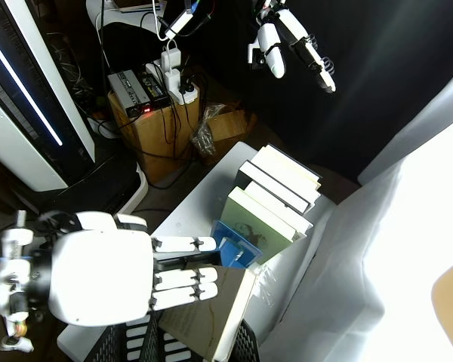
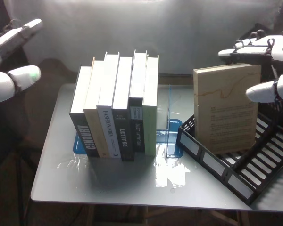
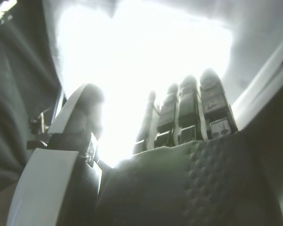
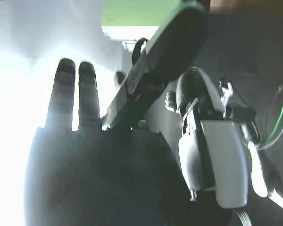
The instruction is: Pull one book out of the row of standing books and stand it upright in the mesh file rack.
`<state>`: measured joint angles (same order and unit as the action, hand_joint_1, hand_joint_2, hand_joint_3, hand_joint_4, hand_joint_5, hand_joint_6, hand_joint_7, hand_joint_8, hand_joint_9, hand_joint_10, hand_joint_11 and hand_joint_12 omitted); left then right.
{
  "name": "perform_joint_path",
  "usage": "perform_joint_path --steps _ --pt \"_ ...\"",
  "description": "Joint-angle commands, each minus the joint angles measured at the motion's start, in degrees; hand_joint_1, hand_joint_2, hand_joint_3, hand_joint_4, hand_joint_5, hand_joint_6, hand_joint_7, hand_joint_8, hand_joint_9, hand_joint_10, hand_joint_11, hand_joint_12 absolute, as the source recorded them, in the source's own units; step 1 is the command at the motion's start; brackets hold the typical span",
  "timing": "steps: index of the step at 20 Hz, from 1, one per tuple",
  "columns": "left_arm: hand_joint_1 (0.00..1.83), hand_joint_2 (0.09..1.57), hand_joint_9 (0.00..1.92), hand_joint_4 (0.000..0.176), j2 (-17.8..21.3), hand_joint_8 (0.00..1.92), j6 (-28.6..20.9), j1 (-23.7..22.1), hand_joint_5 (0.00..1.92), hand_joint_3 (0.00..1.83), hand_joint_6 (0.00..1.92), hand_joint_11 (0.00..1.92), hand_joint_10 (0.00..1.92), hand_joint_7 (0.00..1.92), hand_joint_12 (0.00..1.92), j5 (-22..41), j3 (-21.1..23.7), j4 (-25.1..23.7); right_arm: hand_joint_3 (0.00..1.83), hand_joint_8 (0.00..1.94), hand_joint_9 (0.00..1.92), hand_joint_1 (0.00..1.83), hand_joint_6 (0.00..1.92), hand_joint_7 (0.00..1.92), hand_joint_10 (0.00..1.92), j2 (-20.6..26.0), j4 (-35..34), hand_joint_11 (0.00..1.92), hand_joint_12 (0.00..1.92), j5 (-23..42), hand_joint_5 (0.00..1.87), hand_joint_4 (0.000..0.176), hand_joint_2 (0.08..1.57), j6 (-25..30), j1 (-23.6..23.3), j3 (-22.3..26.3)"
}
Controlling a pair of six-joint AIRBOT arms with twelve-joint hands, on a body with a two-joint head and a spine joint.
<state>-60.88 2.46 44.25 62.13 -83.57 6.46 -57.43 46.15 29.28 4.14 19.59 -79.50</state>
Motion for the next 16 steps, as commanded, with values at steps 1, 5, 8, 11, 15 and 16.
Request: perform_joint_path --steps 1,5,8,11,15,16 --pt "0.24 1.53 0.0 0.107 0.09 0.0 -0.32 -0.95 0.0 0.01 0.0 0.0 0.0 0.0 0.0 5.19 -0.56 0.58 0.0 0.0 0.0 0.23 0.0 0.0 0.0 1.19 -3.22 0.0 0.0 5.82 0.0 0.031 1.33 -1.09 0.14 0.47" --pt "0.36 1.49 0.0 0.072 -2.37 0.0 -0.32 -5.65 0.0 0.0 0.0 0.0 0.0 0.0 0.0 0.37 -1.97 -8.97 0.01 0.0 0.0 0.17 0.0 0.0 0.0 3.66 -10.67 0.0 0.0 10.32 0.0 0.068 1.34 -8.2 2.38 4.49" --pt "0.27 1.45 0.0 0.072 -4.04 0.0 -0.32 -7.9 0.0 0.0 0.0 0.0 0.0 0.0 0.0 -1.29 -2.58 -14.34 0.0 0.0 0.0 0.19 0.0 0.0 0.0 4.63 -12.98 0.0 0.0 13.24 0.0 0.05 1.34 -8.95 3.69 5.82" --pt "0.23 1.44 0.0 0.066 -4.88 0.0 -0.32 -8.58 0.0 0.0 0.0 0.0 0.0 0.0 0.0 -1.49 -2.53 -16.72 0.0 0.0 0.0 0.22 0.0 0.0 0.0 4.62 -13.54 0.0 0.0 14.39 0.0 0.062 1.35 -8.95 4.18 6.29" --pt "0.24 1.43 0.0 0.053 -5.0 0.0 -0.32 -8.52 0.0 0.0 0.0 0.0 0.0 0.0 0.0 -1.29 -2.35 -17.3 0.0 0.0 0.0 0.28 0.0 0.0 0.0 4.26 -13.81 0.0 0.0 14.83 0.0 0.067 1.36 -8.95 4.64 6.38" --pt "0.23 1.43 0.0 0.05 -4.98 0.0 -0.32 -8.53 0.0 0.0 0.0 0.0 0.0 0.0 0.0 -1.22 -2.17 -17.47 0.0 0.0 0.0 0.27 0.0 0.0 0.0 4.06 -13.81 0.0 0.0 14.83 0.0 0.066 1.36 -8.95 4.7 6.29"
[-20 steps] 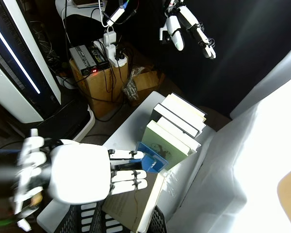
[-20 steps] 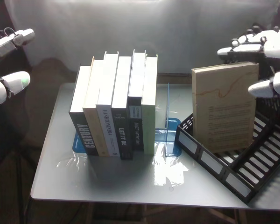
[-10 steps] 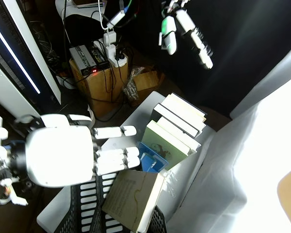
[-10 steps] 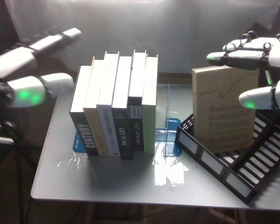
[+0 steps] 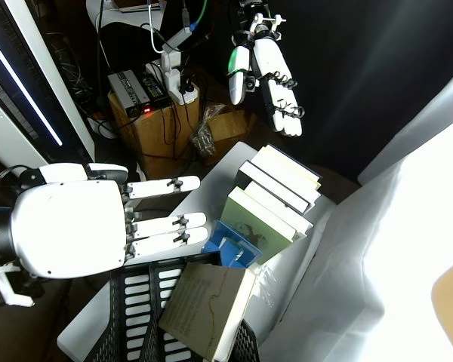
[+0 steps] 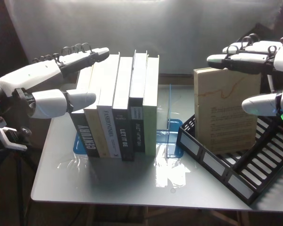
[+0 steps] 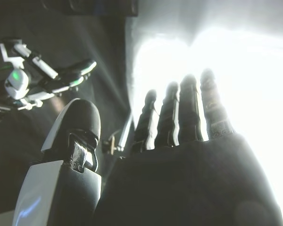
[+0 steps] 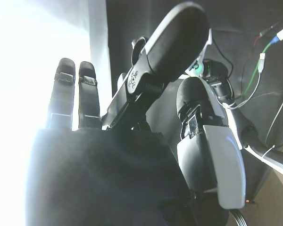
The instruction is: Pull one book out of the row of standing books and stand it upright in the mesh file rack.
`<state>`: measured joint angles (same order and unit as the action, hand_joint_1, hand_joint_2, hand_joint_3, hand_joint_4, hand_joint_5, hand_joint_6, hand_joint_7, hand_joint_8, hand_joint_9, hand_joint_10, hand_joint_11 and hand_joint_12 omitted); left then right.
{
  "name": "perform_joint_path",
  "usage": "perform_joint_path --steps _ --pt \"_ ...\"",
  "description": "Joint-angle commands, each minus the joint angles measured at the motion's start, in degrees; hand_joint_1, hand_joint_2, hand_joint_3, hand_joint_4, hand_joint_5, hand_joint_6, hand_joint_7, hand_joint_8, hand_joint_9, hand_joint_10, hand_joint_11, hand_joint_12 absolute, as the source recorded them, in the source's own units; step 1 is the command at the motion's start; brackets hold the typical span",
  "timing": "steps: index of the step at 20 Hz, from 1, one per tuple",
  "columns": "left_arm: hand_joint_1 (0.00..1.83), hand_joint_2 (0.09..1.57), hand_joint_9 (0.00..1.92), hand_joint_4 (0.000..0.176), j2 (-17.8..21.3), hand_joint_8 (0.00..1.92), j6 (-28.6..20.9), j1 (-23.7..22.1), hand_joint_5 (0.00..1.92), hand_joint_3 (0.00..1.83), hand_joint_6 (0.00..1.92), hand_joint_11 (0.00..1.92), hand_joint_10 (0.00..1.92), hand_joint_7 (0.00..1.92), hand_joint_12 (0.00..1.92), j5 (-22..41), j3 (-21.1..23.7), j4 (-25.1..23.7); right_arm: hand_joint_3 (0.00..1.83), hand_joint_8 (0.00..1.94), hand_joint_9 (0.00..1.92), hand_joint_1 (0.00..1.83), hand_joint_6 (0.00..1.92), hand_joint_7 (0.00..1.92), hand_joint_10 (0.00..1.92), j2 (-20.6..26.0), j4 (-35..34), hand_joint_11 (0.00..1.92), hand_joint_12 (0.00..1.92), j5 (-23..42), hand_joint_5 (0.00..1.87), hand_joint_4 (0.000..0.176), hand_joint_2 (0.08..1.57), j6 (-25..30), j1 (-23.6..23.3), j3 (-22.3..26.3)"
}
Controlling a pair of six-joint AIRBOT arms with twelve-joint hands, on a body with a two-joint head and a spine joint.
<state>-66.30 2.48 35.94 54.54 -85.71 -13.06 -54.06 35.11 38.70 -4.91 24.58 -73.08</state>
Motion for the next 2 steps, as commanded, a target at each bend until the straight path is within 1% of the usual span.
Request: perform_joint_path --steps 1,2 --pt "0.2 1.44 0.0 0.053 0.48 0.0 -0.34 -0.22 0.0 0.0 0.0 0.0 0.0 0.0 0.0 6.4 0.09 1.9 0.0 0.0 0.0 0.24 0.0 0.0 0.0 0.45 -2.78 0.0 0.0 5.4 0.0 0.059 1.36 0.1 -0.05 -0.24" --pt "0.19 1.44 0.0 0.05 0.53 0.0 -0.34 -0.2 0.0 0.0 0.0 0.0 0.0 0.0 0.0 6.4 0.24 1.66 0.0 0.0 0.0 0.26 0.0 0.0 0.0 0.32 -2.81 0.0 0.0 5.4 0.0 0.063 1.35 0.1 0.15 -0.17"
